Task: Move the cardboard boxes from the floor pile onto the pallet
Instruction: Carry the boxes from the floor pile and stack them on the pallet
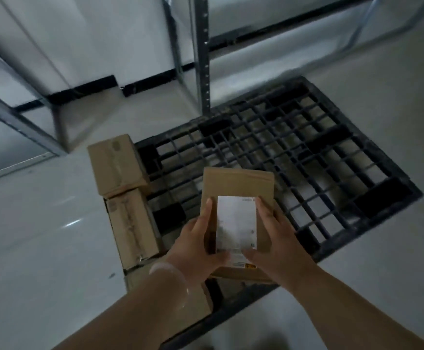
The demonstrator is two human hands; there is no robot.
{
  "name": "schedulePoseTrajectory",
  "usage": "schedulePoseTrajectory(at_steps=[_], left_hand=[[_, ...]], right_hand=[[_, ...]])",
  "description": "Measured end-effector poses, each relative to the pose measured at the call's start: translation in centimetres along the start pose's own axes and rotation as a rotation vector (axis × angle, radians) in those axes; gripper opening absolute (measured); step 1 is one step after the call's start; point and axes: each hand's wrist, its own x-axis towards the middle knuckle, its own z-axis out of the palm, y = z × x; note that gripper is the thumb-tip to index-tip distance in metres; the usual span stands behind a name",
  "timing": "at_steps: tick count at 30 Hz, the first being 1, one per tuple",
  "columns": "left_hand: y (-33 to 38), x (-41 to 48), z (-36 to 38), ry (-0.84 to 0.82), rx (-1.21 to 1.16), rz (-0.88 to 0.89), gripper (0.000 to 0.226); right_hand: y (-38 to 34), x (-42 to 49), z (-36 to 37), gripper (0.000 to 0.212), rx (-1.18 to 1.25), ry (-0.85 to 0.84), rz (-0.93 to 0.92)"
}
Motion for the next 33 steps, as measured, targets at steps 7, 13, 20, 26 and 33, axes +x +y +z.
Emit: schedulePoseTrajectory(at_steps=[7,13,20,26,33], left_hand=[[-3.8,4.4,-3.2,0.177,-0.138,-0.128,0.119],[-4.4,8.7,-4.9,0.236,-0.216,-0.233,0.118],[-8.6,17.2,-5.3,0.261,-0.231,-0.316,0.115],[-16.1,23.6,-3.8,0.246,-0.149,-0.414,0.114],[-20.4,24.1,-1.8,0.334,-0.060,-0.398,0.094]], right_hand=[[-3.0,9.9,2.0,0.112,-0.071,-0.197,-0.052],[-3.4,17.1,2.8,0.109,-0.120,-0.279,-0.087],[-0.8,26.6,6.1,0.135,-0.298,-0.462,-0.088],[4.1,32.6,13.7,0.146,-0.399,-0.582,-0.110],[7.6,33.1,16.8,0.115,-0.375,-0.479,-0.208]])
